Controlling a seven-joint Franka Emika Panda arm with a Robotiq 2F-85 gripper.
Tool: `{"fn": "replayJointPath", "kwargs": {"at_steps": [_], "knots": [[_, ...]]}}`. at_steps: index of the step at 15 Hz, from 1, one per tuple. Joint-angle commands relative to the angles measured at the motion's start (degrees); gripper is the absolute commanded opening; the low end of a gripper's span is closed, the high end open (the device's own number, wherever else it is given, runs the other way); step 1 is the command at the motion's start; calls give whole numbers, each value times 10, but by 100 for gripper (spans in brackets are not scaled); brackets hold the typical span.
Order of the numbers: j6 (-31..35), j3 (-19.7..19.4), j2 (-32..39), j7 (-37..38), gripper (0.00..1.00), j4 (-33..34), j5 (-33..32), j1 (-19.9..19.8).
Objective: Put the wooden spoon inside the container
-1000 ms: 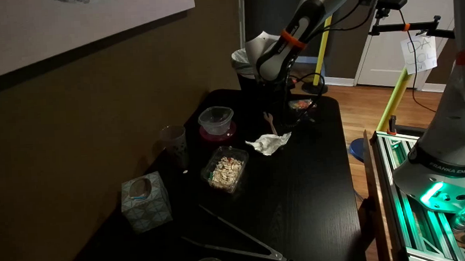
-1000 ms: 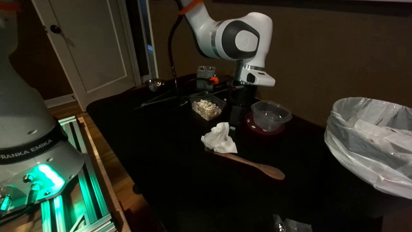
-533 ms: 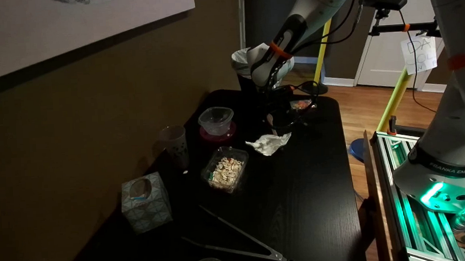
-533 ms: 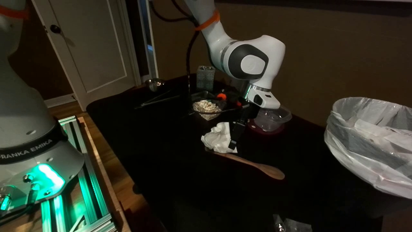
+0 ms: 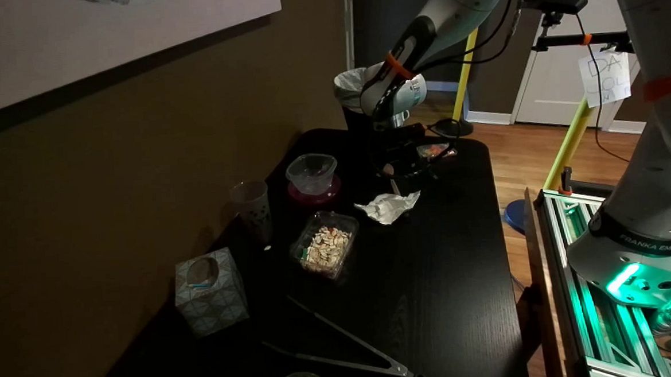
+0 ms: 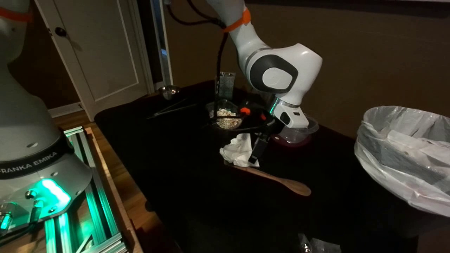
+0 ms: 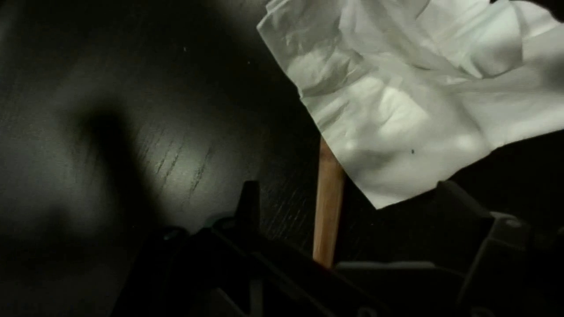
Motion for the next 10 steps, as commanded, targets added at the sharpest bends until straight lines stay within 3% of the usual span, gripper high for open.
{"fn": "replayJointPath", "kwargs": {"at_steps": [1, 6, 10], "knots": [[-17, 14, 23, -76, 100, 28, 70, -38], [-6, -6, 18, -73, 100, 21, 66, -27], [117, 5, 33, -48, 100, 9, 125, -32]]}}
